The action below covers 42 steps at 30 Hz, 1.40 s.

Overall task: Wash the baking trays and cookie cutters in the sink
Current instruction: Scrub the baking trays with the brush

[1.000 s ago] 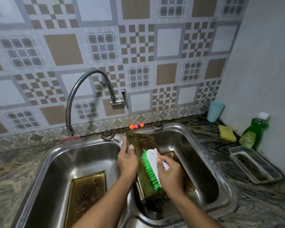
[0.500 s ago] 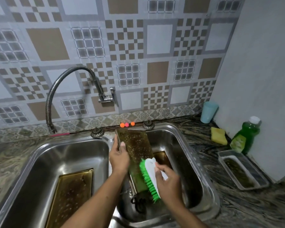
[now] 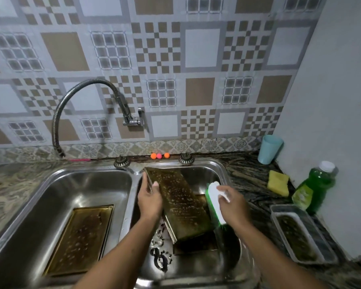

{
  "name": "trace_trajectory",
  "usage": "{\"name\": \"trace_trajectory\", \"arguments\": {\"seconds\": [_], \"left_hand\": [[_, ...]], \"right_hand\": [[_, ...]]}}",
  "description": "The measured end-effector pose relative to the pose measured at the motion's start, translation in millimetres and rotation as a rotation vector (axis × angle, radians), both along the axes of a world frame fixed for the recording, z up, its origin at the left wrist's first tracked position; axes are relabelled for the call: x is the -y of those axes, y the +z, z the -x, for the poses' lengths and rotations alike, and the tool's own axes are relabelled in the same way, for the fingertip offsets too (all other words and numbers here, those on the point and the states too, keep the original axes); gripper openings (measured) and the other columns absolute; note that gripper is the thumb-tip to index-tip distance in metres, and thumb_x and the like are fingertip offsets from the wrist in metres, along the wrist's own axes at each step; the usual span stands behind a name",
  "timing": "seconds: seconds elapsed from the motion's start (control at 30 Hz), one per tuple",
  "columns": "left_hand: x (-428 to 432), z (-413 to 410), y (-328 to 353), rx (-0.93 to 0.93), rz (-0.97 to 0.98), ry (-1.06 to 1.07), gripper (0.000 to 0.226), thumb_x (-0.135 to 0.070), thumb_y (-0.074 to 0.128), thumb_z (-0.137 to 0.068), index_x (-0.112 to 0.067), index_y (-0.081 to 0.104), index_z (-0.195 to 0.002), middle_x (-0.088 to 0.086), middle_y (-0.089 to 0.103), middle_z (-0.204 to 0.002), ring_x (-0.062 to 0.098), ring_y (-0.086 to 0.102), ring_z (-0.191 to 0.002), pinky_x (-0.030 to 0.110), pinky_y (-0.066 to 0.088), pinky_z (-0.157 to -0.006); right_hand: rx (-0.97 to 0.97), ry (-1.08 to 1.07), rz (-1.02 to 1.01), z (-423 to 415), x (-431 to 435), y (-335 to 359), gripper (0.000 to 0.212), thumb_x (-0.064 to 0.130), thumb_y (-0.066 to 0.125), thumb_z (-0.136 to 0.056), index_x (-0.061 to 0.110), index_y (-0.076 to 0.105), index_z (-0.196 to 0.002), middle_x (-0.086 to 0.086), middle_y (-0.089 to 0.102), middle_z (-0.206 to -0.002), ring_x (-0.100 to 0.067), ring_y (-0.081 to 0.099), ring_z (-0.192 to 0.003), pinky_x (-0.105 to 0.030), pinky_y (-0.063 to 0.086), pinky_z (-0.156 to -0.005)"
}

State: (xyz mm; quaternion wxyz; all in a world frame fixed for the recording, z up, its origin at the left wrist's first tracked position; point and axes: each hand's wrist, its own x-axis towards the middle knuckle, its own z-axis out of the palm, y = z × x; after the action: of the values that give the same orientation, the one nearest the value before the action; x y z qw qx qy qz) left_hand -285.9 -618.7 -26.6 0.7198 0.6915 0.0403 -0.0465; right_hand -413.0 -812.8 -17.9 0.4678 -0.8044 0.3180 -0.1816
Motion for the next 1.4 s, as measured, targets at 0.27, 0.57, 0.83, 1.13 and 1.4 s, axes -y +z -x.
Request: {"name": "trace_trajectory", "arguments": {"seconds": [0.27,0.57,0.83,1.13,1.4], "left_hand": [[19.3,5.8,15.9,-0.060,-0.167,0.105,0.063,-0.025,0.059,-0.097,-0.049,0.033,-0.150,-0.003,0.064,-0.131,0.020,0.068,-0.101,0.043,0.054,-0.098],[8.2,-19.1,28.8,-0.083,-0.036,-0.078,0.080,-0.027,0.066,-0.088,-0.063,0.022,-0.144,-0.009,0.072,-0.106,0.022,0.073,-0.090,0.050,0.061,-0.083],[-77.0,-45.5,31.8,0.095,-0.226,-0.272,0.054,-0.036,0.062,-0.096,-0.044,0.043,-0.145,-0.002,0.063,-0.132,0.015,0.061,-0.118,0.041,0.048,-0.107],[-230.6,-106.1,-15.7,-0.116,-0.209,-0.316,0.051,-0.011,0.045,-0.106,-0.031,0.039,-0.152,0.003,0.065,-0.126,0.015,0.068,-0.102,0.018,0.056,-0.077],[-350.2,-129.8,-43.2,-0.114,-0.431,-0.086,0.047,-0.009,0.045,-0.104,-0.036,0.052,-0.141,-0.002,0.062,-0.135,0.012,0.062,-0.105,0.022,0.050,-0.089]], "right_hand": [[-0.119,0.500,0.090,-10.8,-62.6,35.2,0.059,0.054,0.073,-0.071,0.043,0.049,-0.124,0.007,0.045,-0.121,-0.013,0.052,-0.115,-0.030,0.046,-0.094],[-0.023,0.261,0.650,-30.9,-106.6,17.5,0.044,0.032,0.052,-0.081,0.037,0.051,-0.124,0.004,0.053,-0.109,-0.025,0.058,-0.098,-0.040,0.048,-0.084],[0.197,-0.111,0.461,-58.8,-145.5,14.9,0.043,0.002,0.068,-0.077,0.024,0.066,-0.114,-0.003,0.060,-0.103,-0.029,0.062,-0.085,-0.037,0.053,-0.071],[0.326,-0.297,-0.200,-136.7,-265.8,3.7,0.025,0.000,0.059,-0.091,0.019,0.067,-0.104,0.004,0.067,-0.105,-0.018,0.062,-0.105,-0.032,0.048,-0.095],[0.020,-0.078,-0.168,-165.1,-349.9,-34.2,0.019,0.013,0.062,-0.093,0.023,0.069,-0.108,0.004,0.063,-0.110,-0.014,0.056,-0.097,-0.022,0.041,-0.082]]}}
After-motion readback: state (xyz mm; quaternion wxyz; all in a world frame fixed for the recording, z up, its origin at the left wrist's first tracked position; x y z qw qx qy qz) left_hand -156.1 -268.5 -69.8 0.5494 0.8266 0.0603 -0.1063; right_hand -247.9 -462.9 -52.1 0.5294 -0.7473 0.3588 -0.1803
